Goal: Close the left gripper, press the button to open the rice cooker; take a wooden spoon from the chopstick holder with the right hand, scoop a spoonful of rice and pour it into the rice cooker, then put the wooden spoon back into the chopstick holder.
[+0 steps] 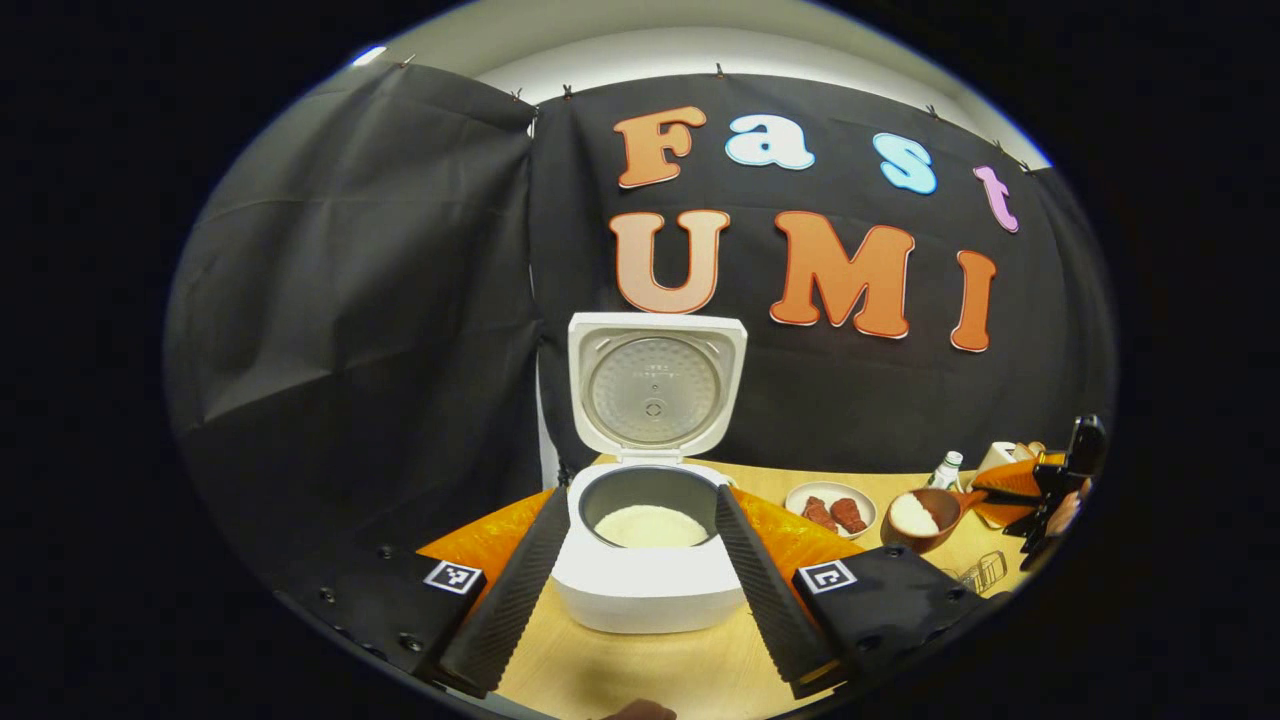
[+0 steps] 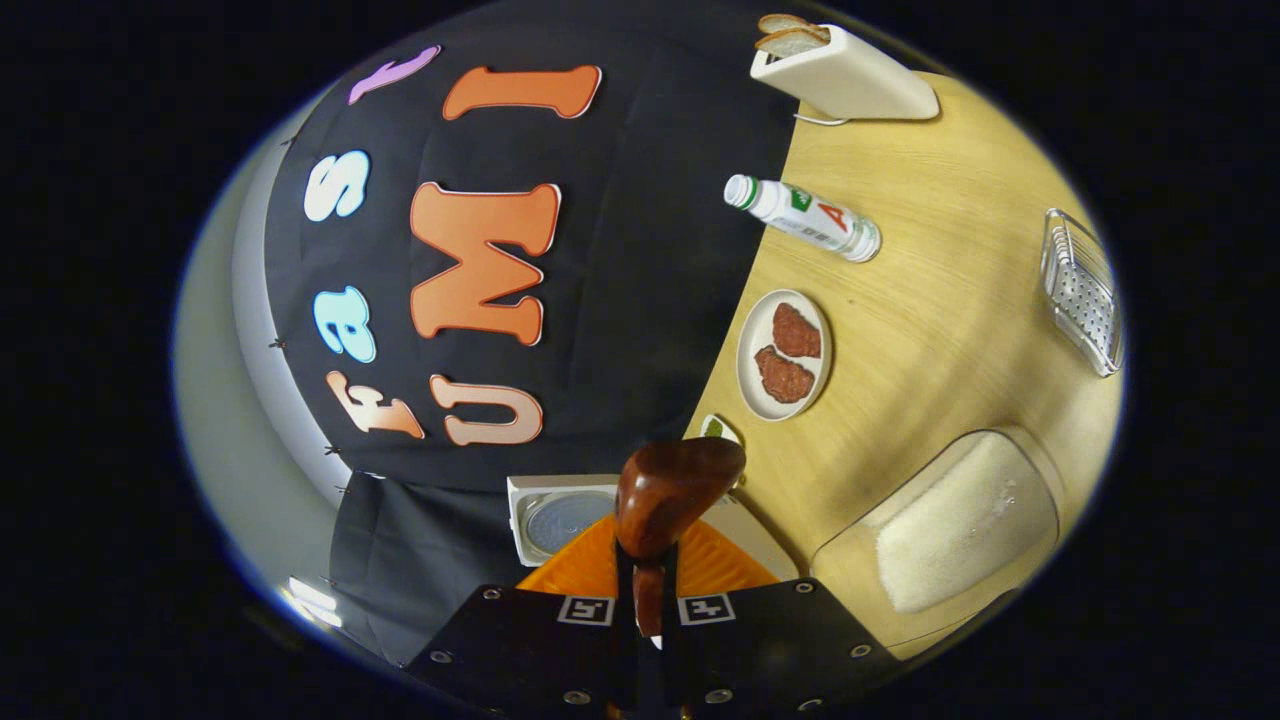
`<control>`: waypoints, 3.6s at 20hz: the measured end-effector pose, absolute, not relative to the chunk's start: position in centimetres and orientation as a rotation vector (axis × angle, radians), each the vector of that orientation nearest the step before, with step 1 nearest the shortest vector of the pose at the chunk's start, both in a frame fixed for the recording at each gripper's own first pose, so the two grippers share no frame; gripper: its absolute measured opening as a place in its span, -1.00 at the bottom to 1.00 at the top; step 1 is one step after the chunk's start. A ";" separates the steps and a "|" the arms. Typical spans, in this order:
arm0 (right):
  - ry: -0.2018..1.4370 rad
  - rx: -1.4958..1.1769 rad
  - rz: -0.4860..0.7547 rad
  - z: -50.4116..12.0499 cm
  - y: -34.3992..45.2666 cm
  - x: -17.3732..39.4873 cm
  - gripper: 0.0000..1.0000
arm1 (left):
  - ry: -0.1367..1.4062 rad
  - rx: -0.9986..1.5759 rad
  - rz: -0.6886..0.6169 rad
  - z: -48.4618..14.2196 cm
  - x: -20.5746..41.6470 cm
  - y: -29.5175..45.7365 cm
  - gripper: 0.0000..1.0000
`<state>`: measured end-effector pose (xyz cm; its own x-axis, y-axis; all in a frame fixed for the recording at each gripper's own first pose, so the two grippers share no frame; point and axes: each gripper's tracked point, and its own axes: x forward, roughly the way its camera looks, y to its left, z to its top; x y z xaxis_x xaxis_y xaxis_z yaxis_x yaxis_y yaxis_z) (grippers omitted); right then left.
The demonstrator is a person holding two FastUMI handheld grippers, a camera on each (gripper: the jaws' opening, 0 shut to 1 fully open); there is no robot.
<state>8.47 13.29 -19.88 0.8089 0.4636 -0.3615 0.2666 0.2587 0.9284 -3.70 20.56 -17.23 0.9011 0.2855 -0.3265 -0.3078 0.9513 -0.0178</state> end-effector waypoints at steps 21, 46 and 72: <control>0.653 1.044 0.188 -17.2 30.1 21.0 -0.82 | 0.405 -0.123 0.448 -22.1 -7.7 29.4 0.99; 0.472 0.289 0.304 -18.2 39.0 23.8 -0.82 | 0.486 -0.152 0.498 -25.9 -8.2 32.7 0.98; 0.198 -0.280 0.572 -16.5 43.1 17.8 -0.82 | 0.479 -0.107 0.472 -26.1 -7.7 32.3 0.99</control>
